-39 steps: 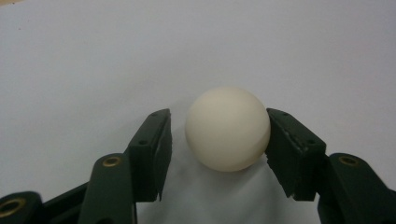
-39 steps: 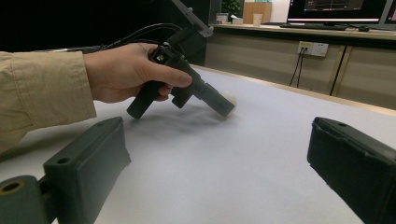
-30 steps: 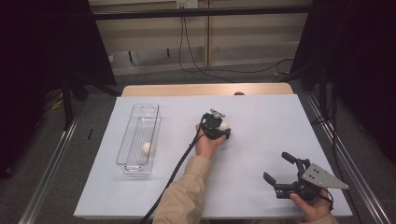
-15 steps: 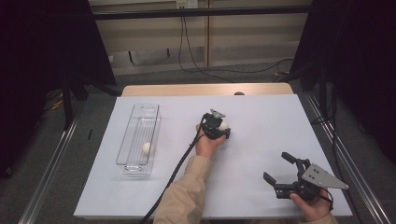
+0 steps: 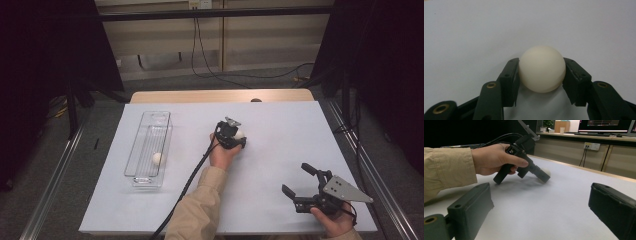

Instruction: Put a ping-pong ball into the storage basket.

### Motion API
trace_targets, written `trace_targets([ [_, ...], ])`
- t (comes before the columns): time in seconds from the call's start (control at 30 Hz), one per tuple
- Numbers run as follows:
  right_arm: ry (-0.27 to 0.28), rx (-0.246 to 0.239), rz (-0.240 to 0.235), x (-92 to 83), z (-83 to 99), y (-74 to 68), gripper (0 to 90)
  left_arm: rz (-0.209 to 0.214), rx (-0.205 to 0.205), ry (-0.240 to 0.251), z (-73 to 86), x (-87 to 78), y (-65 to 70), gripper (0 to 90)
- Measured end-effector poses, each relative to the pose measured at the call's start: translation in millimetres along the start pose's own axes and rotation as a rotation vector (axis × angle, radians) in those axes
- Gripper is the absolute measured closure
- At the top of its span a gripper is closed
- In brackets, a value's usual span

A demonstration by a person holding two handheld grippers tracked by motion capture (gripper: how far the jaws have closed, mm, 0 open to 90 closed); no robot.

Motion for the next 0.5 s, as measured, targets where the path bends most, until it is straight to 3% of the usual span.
trace_targets([
  [0.5, 0.0, -0.003, 0.0, -0.1, 0.0, 0.3, 4.3, 0.004, -0.007, -0.004, -1.7, -4.9, -1.3, 50.9],
])
Point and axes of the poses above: each handheld gripper's, and its own axes: x roughly forward along the jaws, z roughly out of its underside, y roughly to its right, the point moved 3 cm from there along x, roughly forward along the jaws, and after that the axes turned 3 degrees about y, right-handed, at the moved point
